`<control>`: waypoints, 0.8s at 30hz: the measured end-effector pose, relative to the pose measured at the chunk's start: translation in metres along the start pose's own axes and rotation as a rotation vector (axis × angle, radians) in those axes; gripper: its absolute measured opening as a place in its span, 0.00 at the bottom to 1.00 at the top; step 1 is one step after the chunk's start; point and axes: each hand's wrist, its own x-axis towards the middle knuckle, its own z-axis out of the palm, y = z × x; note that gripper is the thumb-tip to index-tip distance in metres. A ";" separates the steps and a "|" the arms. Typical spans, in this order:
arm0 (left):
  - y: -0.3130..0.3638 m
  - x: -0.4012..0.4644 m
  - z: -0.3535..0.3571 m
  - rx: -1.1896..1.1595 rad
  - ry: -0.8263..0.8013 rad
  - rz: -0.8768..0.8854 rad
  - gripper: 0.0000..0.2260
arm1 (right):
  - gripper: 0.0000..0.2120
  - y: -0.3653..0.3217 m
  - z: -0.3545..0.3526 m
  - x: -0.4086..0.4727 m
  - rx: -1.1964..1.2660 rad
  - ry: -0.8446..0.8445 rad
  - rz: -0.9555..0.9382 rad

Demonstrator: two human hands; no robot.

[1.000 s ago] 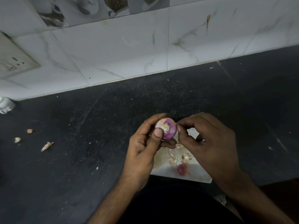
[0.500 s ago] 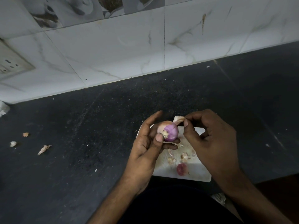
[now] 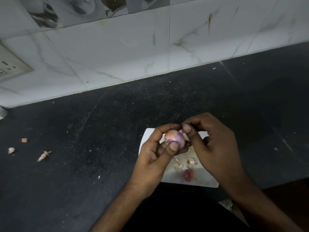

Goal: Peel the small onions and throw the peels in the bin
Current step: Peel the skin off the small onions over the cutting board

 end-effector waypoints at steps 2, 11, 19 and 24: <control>0.000 0.001 -0.001 -0.042 0.024 0.002 0.17 | 0.02 0.002 -0.001 0.000 -0.034 0.041 0.016; -0.005 0.007 -0.006 -0.266 0.136 -0.026 0.18 | 0.13 0.024 0.002 -0.013 -0.237 -0.188 0.105; -0.004 0.009 -0.004 -0.155 0.088 -0.003 0.22 | 0.11 -0.004 -0.009 -0.010 -0.192 -0.076 -0.165; 0.002 0.010 -0.003 -0.135 0.061 -0.005 0.23 | 0.11 0.006 -0.013 -0.013 -0.277 -0.030 -0.322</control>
